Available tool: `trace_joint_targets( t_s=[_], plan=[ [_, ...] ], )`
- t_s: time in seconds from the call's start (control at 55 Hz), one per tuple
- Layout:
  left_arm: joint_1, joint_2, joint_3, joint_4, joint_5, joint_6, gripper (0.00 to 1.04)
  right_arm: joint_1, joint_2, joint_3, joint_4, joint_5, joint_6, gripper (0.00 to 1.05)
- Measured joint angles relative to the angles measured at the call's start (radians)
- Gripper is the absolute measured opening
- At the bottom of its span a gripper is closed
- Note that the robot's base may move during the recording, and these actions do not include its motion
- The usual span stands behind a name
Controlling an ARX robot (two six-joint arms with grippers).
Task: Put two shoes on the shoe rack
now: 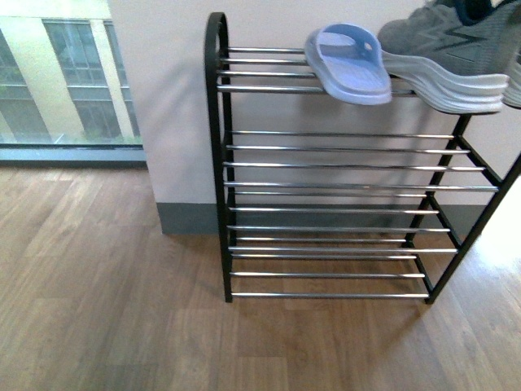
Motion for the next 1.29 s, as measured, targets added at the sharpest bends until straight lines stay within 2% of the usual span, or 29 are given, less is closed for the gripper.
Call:
trace_joint_targets(
  t_s=[0.073, 0.127, 0.182, 0.255, 0.382, 0.582, 0.673, 0.873, 1.074, 1.292],
  plan=[
    [0.002, 0.0, 0.0, -0.01, 0.016, -0.011, 0.02, 0.0, 0.0, 0.0, 0.0, 0.003, 0.0, 0.95],
    [0.021, 0.037, 0.052, -0.137, 0.171, -0.114, 0.02, 0.0, 0.0, 0.0, -0.002, 0.008, 0.0, 0.95],
    [0.021, 0.137, 0.134, -0.167, 0.286, -0.226, 0.02, 0.0, -0.001, 0.0, -0.002, 0.008, 0.0, 0.95],
    [0.027, 0.29, 0.254, -0.168, 0.38, -0.34, 0.02, 0.0, -0.001, 0.0, -0.002, 0.006, 0.0, 0.95],
    [0.038, 0.584, 0.503, -0.245, 0.502, -0.431, 0.02, 0.001, -0.001, 0.0, -0.002, 0.006, 0.0, 0.95],
    [0.081, 0.916, 0.826, -0.372, 0.531, -0.386, 0.02, 0.001, -0.001, 0.0, -0.002, 0.005, 0.0, 0.95],
    [0.103, 1.086, 1.064, -0.46, 0.563, -0.34, 0.02, 0.001, -0.001, 0.0, -0.002, 0.005, 0.0, 0.95],
    [0.069, 1.382, 1.535, -0.607, 0.546, -0.19, 0.02, 0.001, -0.001, 0.0, -0.002, 0.005, 0.0, 0.95],
    [0.067, 1.595, 1.849, -0.672, 0.534, -0.092, 0.02, 0.001, -0.001, 0.0, -0.002, 0.005, 0.0, 0.95],
    [0.101, 1.763, 2.083, -0.741, 0.509, -0.038, 0.02, 0.001, -0.001, 0.0, -0.002, 0.005, 0.0, 0.95]
  ],
)
